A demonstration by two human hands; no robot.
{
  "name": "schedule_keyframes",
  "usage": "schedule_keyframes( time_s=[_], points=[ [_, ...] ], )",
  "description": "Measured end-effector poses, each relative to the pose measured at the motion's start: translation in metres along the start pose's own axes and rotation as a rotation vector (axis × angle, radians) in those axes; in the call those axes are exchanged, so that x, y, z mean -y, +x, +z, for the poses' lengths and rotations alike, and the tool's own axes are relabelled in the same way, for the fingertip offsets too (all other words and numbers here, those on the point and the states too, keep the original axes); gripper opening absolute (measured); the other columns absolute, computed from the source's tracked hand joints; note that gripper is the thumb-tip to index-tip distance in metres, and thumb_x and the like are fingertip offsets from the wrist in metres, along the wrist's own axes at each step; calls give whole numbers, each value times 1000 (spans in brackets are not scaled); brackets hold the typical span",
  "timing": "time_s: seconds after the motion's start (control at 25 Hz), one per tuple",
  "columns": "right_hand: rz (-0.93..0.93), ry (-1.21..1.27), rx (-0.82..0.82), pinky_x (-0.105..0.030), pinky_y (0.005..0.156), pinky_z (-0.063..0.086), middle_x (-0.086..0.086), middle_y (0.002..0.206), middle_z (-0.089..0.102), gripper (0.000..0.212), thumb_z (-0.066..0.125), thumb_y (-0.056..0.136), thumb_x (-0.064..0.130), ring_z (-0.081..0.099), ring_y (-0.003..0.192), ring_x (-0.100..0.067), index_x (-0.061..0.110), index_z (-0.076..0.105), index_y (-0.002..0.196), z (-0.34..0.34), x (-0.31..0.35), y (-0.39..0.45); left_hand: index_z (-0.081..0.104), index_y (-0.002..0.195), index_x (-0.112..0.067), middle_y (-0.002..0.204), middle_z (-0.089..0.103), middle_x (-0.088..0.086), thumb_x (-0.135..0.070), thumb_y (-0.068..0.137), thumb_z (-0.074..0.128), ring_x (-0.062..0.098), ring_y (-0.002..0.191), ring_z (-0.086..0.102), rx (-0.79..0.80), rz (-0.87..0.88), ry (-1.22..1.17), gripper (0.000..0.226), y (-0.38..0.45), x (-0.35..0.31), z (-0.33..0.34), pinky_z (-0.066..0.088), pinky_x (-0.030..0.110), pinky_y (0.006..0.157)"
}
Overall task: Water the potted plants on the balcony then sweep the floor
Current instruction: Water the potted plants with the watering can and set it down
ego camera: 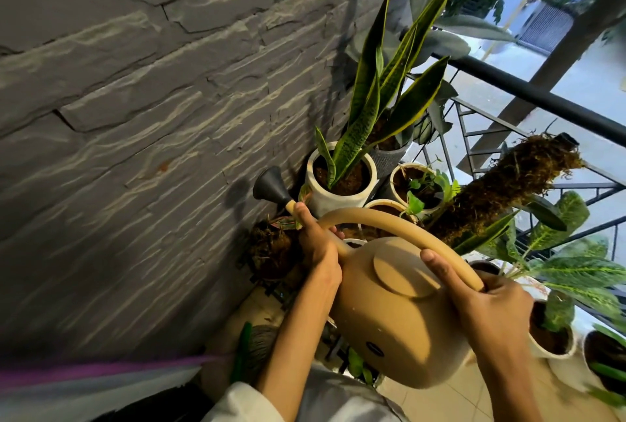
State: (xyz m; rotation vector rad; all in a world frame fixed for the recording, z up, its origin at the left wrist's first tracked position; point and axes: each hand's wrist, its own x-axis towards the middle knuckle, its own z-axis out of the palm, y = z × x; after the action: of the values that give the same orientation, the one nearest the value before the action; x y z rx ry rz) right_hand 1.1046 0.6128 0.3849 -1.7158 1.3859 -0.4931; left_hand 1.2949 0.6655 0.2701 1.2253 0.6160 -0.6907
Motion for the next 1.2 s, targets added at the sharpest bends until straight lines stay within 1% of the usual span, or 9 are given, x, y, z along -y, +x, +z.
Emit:
schedule_keyframes(
  time_s=[0.12,0.28,0.44,0.68,0.76,0.84,1.0,1.08,1.2],
  points=[
    [-17,-13,-14,-45,63,63,3,57,73,56,80,62,73,74,65,-24,18,79,74,0,-1,2,62,85,-15,67,59,1,-82,93,36,16,59,60,18,-2,7,72,3,-1,0,53,33,68],
    [-46,-28,-14,-29,51,49,8,52,70,56,78,64,75,70,57,-15,19,78,68,-2,-4,2,61,89,-13,77,62,6,-85,90,37,17,63,62,16,-20,9,76,7,4,-2,54,33,66],
    [-58,-23,-34,-25,47,41,8,43,61,55,79,66,74,55,39,-2,21,69,55,-1,-5,-1,66,123,-6,77,59,4,-83,90,42,17,63,61,34,-22,-43,88,8,5,-4,56,34,66],
    [-73,-15,-26,-22,45,39,13,41,59,50,79,68,73,54,38,0,27,63,56,-4,-7,-8,63,136,-5,79,59,4,-83,91,40,16,64,61,41,2,-52,92,3,10,-7,55,32,65],
    [-74,-14,-21,-23,47,42,13,45,63,52,77,67,75,59,44,-3,25,67,59,-5,-11,-8,65,130,-8,78,59,3,-82,91,39,16,66,61,45,-4,-55,88,1,11,-8,55,33,67],
    [-73,-10,-11,-26,49,45,10,50,67,55,76,66,77,66,52,-12,21,72,62,-5,-17,-8,67,118,-9,77,58,2,-81,93,38,16,66,61,49,-4,-46,81,-3,11,-9,54,32,67],
    [-57,5,-27,-41,58,59,0,57,73,58,79,65,75,73,63,-24,18,77,69,-11,-22,-6,63,90,-16,71,57,1,-75,97,40,15,62,59,41,9,-31,63,-14,10,-5,52,29,65],
    [-54,14,-25,-46,62,59,-3,57,72,58,81,65,74,73,64,-28,16,77,67,-13,-23,-5,62,87,-18,66,56,0,-77,96,39,15,58,58,27,16,-24,64,-16,10,-3,52,30,65],
    [-47,33,-18,-43,60,57,1,58,73,58,82,64,73,73,65,-28,16,79,71,-15,-23,-5,62,87,-19,66,56,0,-77,97,38,16,59,58,29,18,-22,63,-17,11,-3,51,31,66]
  ],
)
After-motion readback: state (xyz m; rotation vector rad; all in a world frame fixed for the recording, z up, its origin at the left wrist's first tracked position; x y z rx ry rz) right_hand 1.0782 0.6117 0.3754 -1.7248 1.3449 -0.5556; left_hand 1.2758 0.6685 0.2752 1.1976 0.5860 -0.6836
